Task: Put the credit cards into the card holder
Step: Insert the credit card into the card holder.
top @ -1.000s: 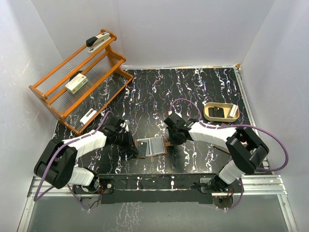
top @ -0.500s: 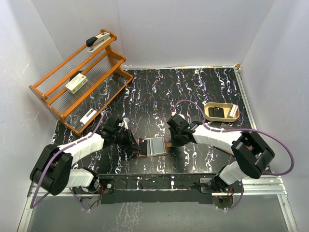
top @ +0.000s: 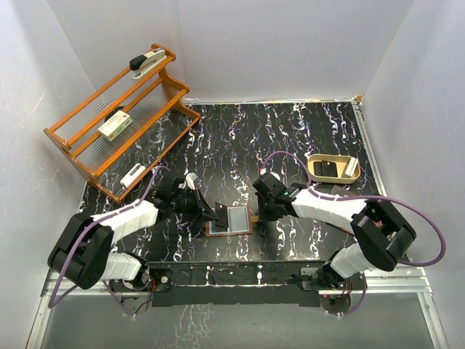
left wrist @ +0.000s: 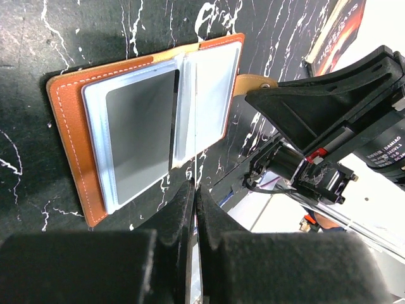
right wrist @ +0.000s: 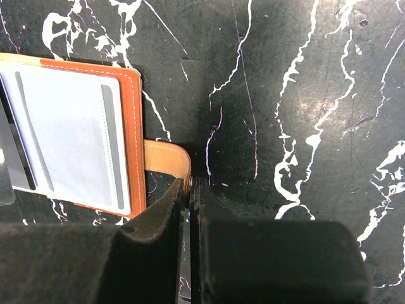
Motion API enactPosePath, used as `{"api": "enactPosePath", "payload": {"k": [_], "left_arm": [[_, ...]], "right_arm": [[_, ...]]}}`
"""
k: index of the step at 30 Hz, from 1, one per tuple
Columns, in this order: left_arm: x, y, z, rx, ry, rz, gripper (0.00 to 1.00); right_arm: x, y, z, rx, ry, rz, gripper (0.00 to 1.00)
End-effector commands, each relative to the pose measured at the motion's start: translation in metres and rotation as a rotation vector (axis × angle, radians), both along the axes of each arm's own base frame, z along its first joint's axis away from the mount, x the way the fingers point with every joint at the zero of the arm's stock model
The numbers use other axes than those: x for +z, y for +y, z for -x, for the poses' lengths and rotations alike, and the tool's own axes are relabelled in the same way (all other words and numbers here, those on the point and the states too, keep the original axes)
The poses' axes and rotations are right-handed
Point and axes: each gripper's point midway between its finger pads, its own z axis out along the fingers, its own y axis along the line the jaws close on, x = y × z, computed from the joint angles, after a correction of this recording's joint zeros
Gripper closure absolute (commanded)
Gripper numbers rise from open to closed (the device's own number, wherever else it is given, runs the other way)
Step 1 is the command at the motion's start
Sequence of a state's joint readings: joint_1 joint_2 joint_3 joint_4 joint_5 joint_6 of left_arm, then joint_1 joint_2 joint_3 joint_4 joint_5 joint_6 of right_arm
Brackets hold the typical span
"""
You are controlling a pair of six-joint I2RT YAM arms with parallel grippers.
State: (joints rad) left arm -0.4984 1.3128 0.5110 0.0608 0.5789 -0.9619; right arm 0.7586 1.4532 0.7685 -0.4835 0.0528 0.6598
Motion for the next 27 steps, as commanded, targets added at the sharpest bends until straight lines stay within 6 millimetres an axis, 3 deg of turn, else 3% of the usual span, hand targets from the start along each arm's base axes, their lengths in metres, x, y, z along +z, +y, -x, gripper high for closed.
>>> {"api": "enactPosePath", "payload": {"k": [1, 11, 27], "left_arm": [[-0.002, -0.004, 0.005, -0.027, 0.025, 0.038, 1.00], [-0.026, -0.003, 0.016, -0.077, 0.085, 0.023, 1.00], [-0.037, -0.004, 0.008, -0.074, 0.081, -0.007, 1.00]], "right_arm": [[0.011, 0.006, -0.010, -0.015, -0.052, -0.047, 1.00], [0.010, 0.007, -0.010, -0.014, -0.049, -0.040, 1.00], [0.008, 0.007, -0.010, -0.014, -0.046, -0.037, 1.00]]}}
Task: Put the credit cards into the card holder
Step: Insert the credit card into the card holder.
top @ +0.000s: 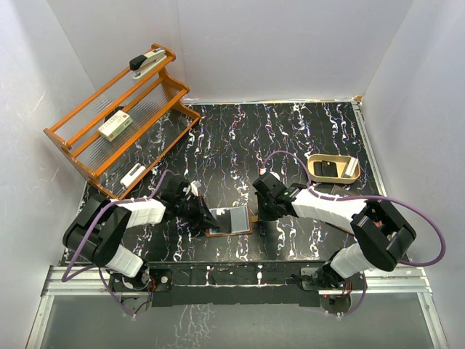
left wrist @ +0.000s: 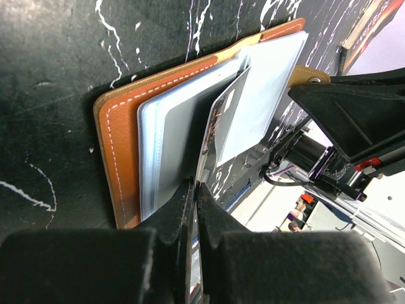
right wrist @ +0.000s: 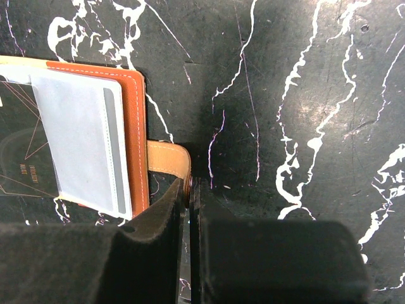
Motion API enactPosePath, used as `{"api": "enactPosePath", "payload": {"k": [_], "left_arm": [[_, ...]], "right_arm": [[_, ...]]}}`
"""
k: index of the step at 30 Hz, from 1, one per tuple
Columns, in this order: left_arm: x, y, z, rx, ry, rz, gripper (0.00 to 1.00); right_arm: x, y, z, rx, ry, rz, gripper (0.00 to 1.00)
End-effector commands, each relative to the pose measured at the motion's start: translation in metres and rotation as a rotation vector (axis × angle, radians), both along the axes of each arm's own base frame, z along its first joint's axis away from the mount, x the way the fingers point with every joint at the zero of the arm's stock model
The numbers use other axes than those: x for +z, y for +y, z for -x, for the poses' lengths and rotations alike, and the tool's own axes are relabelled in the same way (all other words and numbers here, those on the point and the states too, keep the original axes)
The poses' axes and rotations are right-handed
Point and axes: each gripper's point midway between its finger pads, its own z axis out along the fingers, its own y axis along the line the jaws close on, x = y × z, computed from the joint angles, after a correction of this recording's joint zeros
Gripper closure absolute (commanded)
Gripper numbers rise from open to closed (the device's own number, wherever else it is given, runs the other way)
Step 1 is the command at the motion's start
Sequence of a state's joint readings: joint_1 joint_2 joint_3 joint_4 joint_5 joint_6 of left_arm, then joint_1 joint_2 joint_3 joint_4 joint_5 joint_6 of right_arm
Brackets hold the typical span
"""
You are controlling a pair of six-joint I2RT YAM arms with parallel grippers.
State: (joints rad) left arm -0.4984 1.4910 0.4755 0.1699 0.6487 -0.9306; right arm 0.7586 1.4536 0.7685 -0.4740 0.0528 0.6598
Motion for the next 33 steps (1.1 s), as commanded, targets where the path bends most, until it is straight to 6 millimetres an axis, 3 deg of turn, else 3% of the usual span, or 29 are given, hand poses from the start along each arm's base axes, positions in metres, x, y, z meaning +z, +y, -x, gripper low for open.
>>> {"api": "enactPosePath", "payload": {"k": [1, 15, 26, 33], "left_arm": [[0.002, -0.003, -0.006, -0.013, -0.016, 0.001, 1.00], [-0.005, -0.007, -0.008, 0.001, -0.039, -0.028, 1.00], [-0.007, 0.008, -0.012, 0.068, -0.105, -0.106, 1.00], [-0.007, 0.006, -0.010, 0.074, -0.109, -0.084, 1.00]], "right_arm": [[0.007, 0.005, -0.009, -0.014, -0.040, -0.032, 1.00], [0.006, 0.006, -0.007, -0.026, -0.033, -0.047, 1.00], [0.006, 0.005, -0.004, -0.041, -0.030, -0.059, 1.00], [0.006, 0.005, -0.004, -0.042, -0.027, -0.062, 1.00]]}}
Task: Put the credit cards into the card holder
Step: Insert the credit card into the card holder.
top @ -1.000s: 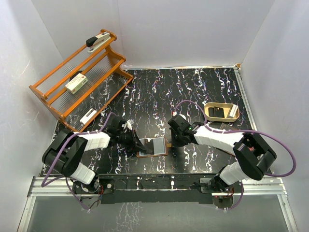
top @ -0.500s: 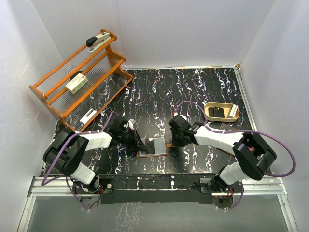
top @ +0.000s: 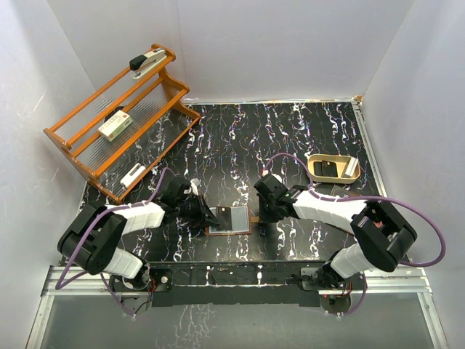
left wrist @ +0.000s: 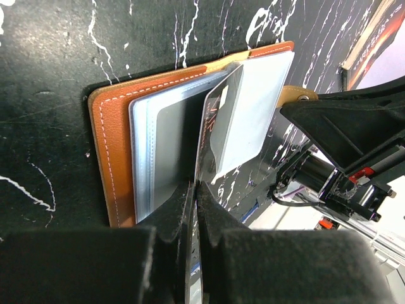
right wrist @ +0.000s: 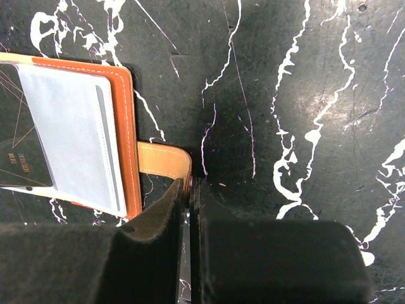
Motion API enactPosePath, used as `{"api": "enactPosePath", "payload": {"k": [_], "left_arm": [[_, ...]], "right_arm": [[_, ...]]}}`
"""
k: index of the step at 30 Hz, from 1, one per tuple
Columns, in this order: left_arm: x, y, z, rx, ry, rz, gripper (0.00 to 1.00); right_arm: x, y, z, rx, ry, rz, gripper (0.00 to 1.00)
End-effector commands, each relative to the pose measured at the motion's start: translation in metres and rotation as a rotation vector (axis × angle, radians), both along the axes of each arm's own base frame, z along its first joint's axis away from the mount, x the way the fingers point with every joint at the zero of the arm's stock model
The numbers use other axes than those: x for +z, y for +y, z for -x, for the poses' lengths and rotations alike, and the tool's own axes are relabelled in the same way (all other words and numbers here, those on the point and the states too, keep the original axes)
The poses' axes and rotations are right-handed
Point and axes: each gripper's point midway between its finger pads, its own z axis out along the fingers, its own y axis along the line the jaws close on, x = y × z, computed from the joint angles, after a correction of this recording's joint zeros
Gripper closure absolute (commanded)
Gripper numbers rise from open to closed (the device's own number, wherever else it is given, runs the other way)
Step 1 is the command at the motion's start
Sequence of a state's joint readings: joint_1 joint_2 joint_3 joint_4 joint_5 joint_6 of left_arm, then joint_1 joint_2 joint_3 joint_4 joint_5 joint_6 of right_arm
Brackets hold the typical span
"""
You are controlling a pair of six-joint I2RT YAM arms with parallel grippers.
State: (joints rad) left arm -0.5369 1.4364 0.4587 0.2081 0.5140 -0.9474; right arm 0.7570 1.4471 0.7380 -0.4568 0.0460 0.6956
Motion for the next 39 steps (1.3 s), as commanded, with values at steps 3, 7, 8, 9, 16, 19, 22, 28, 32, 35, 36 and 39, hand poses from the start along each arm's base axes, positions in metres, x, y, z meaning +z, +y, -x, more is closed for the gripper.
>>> {"api": "enactPosePath", "payload": {"k": [3, 7, 8, 9, 16, 19, 22, 28, 32, 35, 36, 39], "left_arm": [[-0.010, 0.003, 0.008, 0.009, 0.008, -0.016, 1.00], [-0.012, -0.001, 0.012, 0.004, 0.014, -0.012, 1.00], [-0.012, -0.001, 0.013, 0.002, 0.014, -0.011, 1.00], [-0.012, -0.002, 0.014, -0.002, 0.016, -0.012, 1.00], [-0.012, -0.007, 0.022, -0.005, 0.024, -0.002, 1.00], [-0.015, -0.008, 0.026, -0.012, 0.039, -0.007, 1.00], [-0.016, -0.006, 0.027, -0.010, 0.037, -0.025, 1.00], [-0.015, -0.010, 0.017, -0.003, 0.008, -0.033, 1.00], [-0.011, -0.021, 0.010, -0.010, -0.001, -0.023, 1.00], [-0.013, -0.019, 0.007, 0.006, 0.004, -0.079, 0.90], [-0.012, -0.017, 0.004, 0.014, -0.001, -0.097, 0.84], [-0.005, -0.010, 0.002, 0.029, -0.021, -0.138, 0.70]], "right_arm": [[0.013, 0.009, -0.008, -0.012, -0.046, -0.057, 1.00], [0.012, 0.008, -0.008, -0.018, -0.046, -0.058, 1.00], [0.011, 0.008, -0.008, -0.017, -0.044, -0.057, 1.00], [0.011, 0.008, -0.007, -0.017, -0.042, -0.055, 1.00], [0.011, 0.009, -0.008, -0.015, -0.040, -0.053, 1.00], [0.012, 0.009, -0.009, -0.016, -0.045, -0.056, 1.00], [0.013, 0.010, -0.010, -0.016, -0.045, -0.057, 1.00], [0.019, 0.017, -0.009, -0.014, -0.045, -0.104, 1.00], [0.022, 0.022, -0.006, -0.038, -0.039, -0.157, 1.00], [0.023, 0.023, -0.003, -0.058, -0.044, -0.194, 1.00], [0.024, 0.025, -0.002, -0.059, -0.044, -0.213, 1.00], [0.024, 0.023, 0.000, -0.068, -0.047, -0.222, 1.00]]}}
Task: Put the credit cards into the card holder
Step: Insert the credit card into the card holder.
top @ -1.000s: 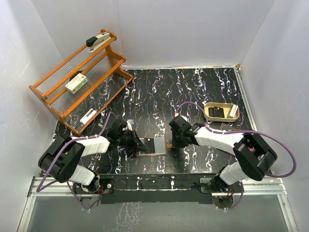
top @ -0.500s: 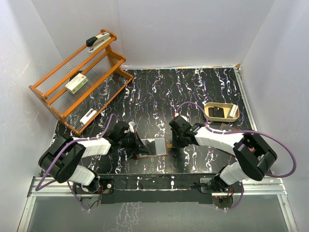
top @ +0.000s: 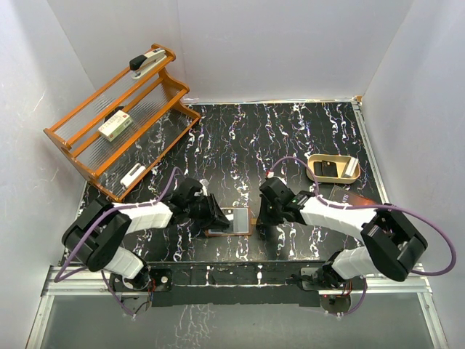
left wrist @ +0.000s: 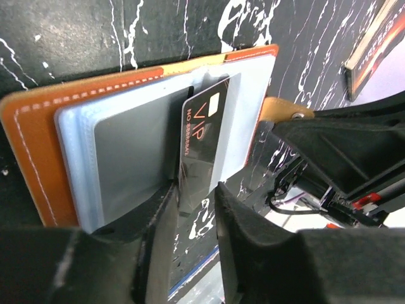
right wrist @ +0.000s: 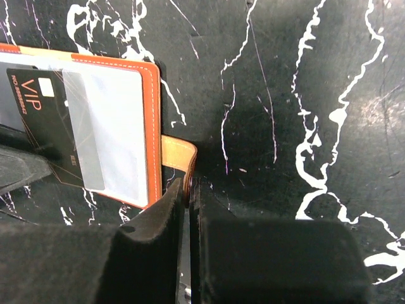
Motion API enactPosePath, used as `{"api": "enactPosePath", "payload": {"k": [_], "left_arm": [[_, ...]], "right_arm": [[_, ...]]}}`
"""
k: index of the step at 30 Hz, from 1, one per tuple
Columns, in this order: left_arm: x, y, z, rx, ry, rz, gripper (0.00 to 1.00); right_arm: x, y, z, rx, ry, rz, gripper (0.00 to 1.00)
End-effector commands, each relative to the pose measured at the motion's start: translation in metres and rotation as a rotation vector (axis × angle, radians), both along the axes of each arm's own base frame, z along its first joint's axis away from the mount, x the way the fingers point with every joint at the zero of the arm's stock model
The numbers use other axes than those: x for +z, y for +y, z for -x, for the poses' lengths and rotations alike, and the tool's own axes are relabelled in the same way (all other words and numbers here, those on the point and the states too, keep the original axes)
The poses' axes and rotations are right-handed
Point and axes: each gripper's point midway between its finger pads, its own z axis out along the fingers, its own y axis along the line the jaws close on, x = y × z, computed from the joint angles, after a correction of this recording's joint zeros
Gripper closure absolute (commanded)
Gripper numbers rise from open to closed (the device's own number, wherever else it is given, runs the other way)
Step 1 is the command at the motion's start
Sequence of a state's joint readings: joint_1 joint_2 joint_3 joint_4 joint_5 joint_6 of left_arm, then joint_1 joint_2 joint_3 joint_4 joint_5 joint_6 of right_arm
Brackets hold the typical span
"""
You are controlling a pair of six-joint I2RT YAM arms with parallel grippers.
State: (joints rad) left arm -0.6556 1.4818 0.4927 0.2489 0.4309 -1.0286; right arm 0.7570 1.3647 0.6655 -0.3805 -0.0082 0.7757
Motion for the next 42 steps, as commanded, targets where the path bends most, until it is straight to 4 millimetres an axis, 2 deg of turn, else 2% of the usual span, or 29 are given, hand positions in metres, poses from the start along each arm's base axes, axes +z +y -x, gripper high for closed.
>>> {"api": "enactPosePath", "payload": {"k": [1, 5, 11, 13, 17, 21, 26, 28, 30, 32, 37, 42], "left_arm": [[0.000, 0.019, -0.004, 0.045, -0.026, -0.124, 0.67], [0.003, 0.025, -0.002, 0.056, -0.028, -0.149, 0.57], [0.021, 0.020, -0.006, 0.050, -0.060, -0.113, 0.52], [0.026, 0.020, -0.010, 0.052, -0.076, -0.128, 0.51], [0.029, 0.020, -0.018, 0.055, -0.110, -0.144, 0.49], [0.026, 0.017, -0.021, 0.041, -0.112, -0.147, 0.49], [0.010, 0.018, -0.021, 0.032, -0.088, -0.171, 0.48], [0.006, 0.016, -0.019, 0.025, -0.077, -0.165, 0.48], [0.003, 0.013, -0.017, 0.016, -0.067, -0.149, 0.53], [0.004, 0.008, -0.018, 0.001, -0.069, -0.124, 0.56], [0.007, -0.001, -0.017, -0.037, -0.069, -0.085, 0.56], [0.008, -0.010, -0.018, -0.063, -0.071, -0.046, 0.58]], "right_arm": [[0.016, 0.013, -0.007, -0.025, -0.044, -0.099, 1.00], [0.026, 0.016, -0.006, -0.012, -0.045, -0.114, 1.00], [0.080, 0.025, -0.016, -0.015, -0.128, -0.197, 0.76], [0.091, 0.027, -0.021, -0.022, -0.156, -0.214, 0.75], [0.098, 0.038, -0.026, -0.013, -0.157, -0.242, 0.74], [0.089, 0.047, -0.030, -0.008, -0.134, -0.252, 0.70], [0.067, 0.046, -0.034, -0.024, -0.108, -0.212, 0.69], [0.056, 0.047, -0.032, -0.018, -0.090, -0.203, 0.74], [0.044, 0.047, -0.030, -0.013, -0.070, -0.190, 0.79], [0.034, 0.044, -0.028, -0.015, -0.053, -0.172, 0.80], [0.008, 0.038, -0.021, -0.020, -0.009, -0.132, 0.78], [-0.006, 0.037, -0.018, -0.010, -0.007, -0.132, 0.78]]}}
